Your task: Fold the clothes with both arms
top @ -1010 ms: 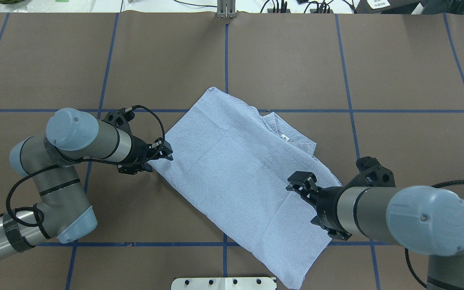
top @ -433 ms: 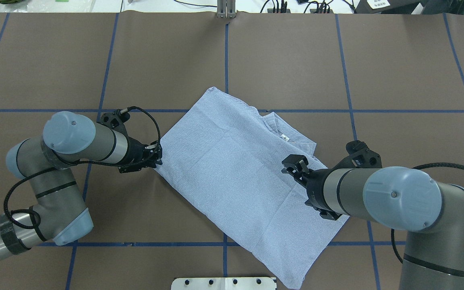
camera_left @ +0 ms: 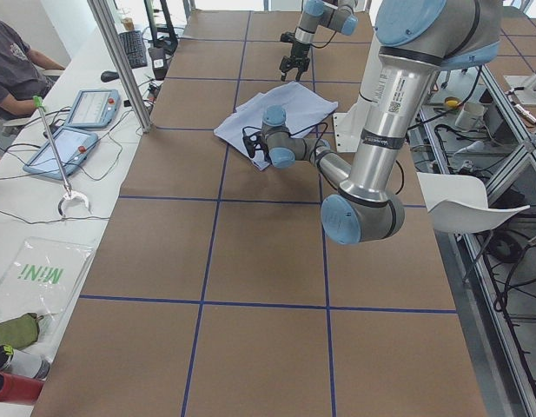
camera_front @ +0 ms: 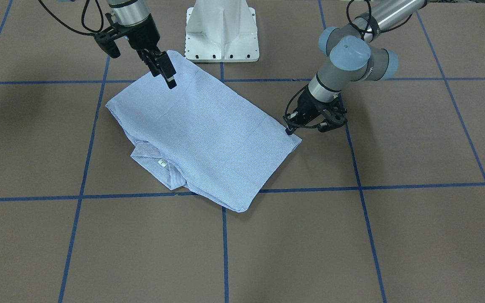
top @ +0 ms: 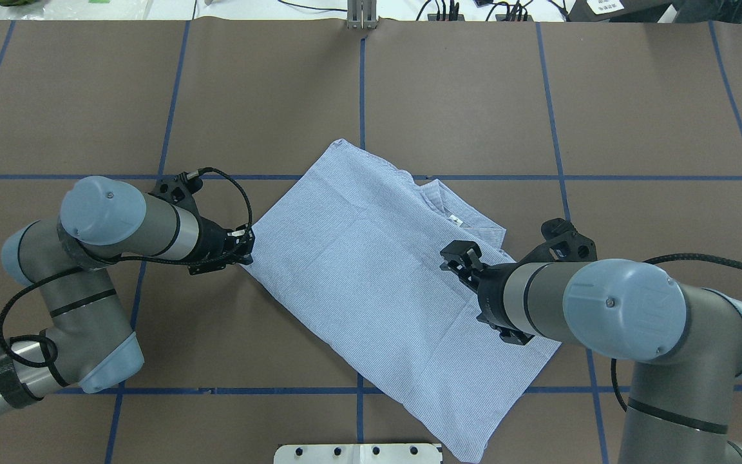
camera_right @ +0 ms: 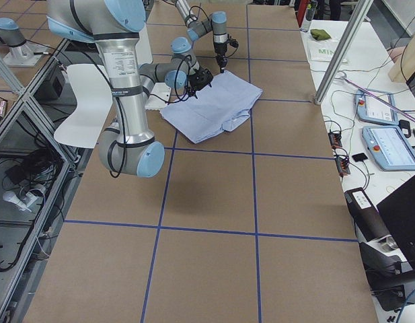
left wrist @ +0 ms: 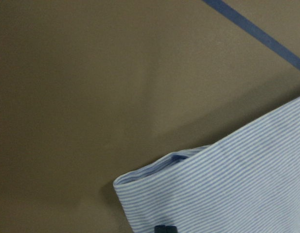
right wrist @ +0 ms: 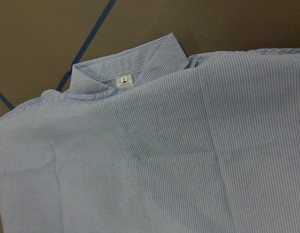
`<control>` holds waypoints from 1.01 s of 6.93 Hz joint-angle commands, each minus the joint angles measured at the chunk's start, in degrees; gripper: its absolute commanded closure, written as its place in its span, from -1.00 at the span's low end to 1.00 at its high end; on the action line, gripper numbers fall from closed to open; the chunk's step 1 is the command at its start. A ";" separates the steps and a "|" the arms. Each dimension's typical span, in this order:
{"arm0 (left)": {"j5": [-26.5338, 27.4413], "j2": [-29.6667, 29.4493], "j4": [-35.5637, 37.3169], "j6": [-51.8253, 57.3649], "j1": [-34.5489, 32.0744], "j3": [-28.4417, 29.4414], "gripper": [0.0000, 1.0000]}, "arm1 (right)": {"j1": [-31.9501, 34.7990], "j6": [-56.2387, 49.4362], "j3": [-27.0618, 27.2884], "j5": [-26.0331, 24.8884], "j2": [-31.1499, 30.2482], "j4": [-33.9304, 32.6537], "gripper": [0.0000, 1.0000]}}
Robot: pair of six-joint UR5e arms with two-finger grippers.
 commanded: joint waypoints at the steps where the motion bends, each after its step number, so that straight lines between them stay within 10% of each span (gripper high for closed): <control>1: 0.00 -0.01 1.12 0.01 0.23 0.10 -0.24 | 0.04 0.00 -0.44 0.00 0.38 0.02 -1.00; 7: 0.00 -0.27 1.74 0.10 0.67 0.72 -0.26 | 0.31 0.09 -0.53 0.00 0.38 -0.07 -1.00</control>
